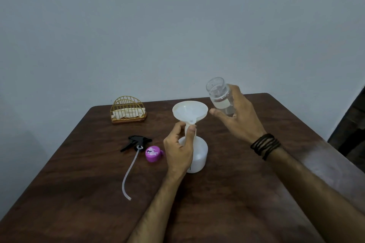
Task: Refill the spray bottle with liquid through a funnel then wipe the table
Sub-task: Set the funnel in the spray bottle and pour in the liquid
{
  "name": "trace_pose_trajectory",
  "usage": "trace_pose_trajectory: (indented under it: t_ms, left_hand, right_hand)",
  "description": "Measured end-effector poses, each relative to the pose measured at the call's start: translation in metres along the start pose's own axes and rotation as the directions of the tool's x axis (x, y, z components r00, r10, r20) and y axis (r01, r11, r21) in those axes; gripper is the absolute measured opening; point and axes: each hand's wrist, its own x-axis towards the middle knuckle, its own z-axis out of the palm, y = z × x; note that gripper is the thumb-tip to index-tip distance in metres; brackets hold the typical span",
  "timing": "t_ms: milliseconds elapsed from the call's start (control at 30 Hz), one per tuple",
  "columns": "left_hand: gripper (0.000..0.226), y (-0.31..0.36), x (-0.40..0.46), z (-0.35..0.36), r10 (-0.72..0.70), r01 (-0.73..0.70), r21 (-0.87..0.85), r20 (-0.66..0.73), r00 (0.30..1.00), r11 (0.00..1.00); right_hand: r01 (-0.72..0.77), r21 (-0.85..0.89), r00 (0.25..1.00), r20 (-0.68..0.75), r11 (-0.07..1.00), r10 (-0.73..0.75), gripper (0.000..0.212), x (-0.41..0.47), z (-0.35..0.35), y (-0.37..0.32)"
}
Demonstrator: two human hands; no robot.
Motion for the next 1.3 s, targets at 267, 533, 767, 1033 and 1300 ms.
trace_pose_trajectory:
  t_ms: [267, 533, 767, 1033, 1300]
  left_hand:
    - [0.036, -0.005, -0.003, 0.003, 0.044, -0.042, 0.048, -0.032, 0.999, 0.998]
    - [0.040, -0.007, -0.003, 0.003, 0.061, -0.056, 0.084, -0.051, 0.997, 0.995]
    - [0.038, -0.011, -0.002, 0.004, 0.063, -0.058, 0.092, -0.062, 0.996, 0.994]
    - [0.040, -0.011, -0.002, 0.004, 0.064, -0.058, 0.101, -0.064, 0.996, 0.993]
    - [0.042, -0.010, -0.003, 0.004, 0.055, -0.048, 0.103, -0.057, 0.997, 0.994]
  right_hand:
    - [0.137, -0.267, 0.987, 0.122, 0.954, -0.107, 0.061, 0.018, -0.010, -0.006]
    - [0.262, -0.414, 0.964, 0.162, 0.872, -0.213, 0.059, 0.026, -0.011, -0.007]
    - [0.312, -0.458, 0.950, 0.168, 0.832, -0.263, 0.059, 0.033, -0.013, -0.005]
    - [0.377, -0.512, 0.926, 0.181, 0.772, -0.332, 0.066, 0.035, -0.013, 0.001]
    - [0.403, -0.530, 0.913, 0.180, 0.746, -0.366, 0.067, 0.037, -0.015, 0.004]
